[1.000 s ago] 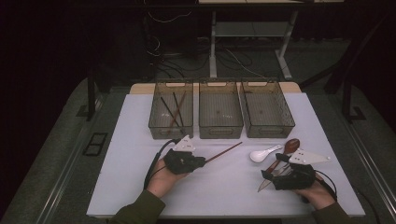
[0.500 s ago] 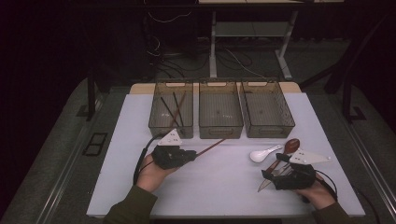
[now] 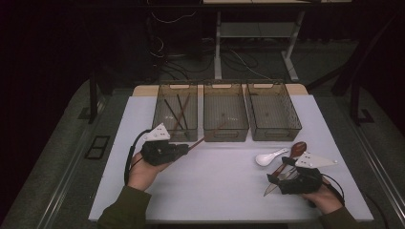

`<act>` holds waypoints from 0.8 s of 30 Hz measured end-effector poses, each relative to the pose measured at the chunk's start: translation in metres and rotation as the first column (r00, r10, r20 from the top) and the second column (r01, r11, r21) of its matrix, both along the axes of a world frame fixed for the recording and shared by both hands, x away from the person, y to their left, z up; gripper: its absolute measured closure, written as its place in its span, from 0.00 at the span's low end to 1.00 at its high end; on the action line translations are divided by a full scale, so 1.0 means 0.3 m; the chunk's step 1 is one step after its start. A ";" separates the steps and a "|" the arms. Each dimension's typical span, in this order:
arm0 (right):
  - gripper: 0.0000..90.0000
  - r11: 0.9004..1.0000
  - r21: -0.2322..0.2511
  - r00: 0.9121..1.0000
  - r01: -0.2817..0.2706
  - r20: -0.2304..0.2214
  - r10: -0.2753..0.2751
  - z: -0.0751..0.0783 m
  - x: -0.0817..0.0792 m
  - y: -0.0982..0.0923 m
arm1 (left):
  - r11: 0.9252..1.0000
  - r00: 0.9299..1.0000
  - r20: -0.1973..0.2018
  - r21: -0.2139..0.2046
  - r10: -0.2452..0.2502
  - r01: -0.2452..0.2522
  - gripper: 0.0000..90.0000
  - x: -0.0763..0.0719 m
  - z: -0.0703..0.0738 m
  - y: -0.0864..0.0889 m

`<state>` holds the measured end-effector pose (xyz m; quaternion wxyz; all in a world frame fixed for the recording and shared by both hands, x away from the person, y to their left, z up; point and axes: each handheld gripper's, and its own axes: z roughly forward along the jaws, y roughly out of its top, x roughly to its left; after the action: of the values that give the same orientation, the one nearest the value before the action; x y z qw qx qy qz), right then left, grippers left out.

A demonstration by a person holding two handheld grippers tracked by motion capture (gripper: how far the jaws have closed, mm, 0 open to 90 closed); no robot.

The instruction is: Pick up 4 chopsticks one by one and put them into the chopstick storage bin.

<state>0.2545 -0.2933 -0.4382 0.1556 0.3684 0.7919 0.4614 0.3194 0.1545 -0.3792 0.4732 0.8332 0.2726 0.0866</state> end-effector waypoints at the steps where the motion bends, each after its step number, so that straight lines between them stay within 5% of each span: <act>1: 0.12 1.000 0.000 1.000 0.000 0.000 0.000 0.000 0.000 -0.001 | 1.000 1.000 0.005 0.004 0.005 -0.005 0.93 0.006 0.006 0.007; 15: 0.12 1.000 0.001 1.000 0.007 -0.007 -0.007 -0.001 0.001 0.003 | 0.997 0.996 0.042 0.031 0.073 -0.074 0.93 0.132 0.100 0.051; 24: 0.12 1.000 0.004 1.000 0.005 -0.003 -0.005 0.002 0.000 0.004 | 0.986 0.988 0.039 0.075 0.149 -0.151 0.93 0.248 0.149 0.040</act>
<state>0.2545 -0.2922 -0.4377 0.1548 0.3712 0.7903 0.4623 0.3937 0.1664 -0.3344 0.4373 0.8264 0.3231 0.1464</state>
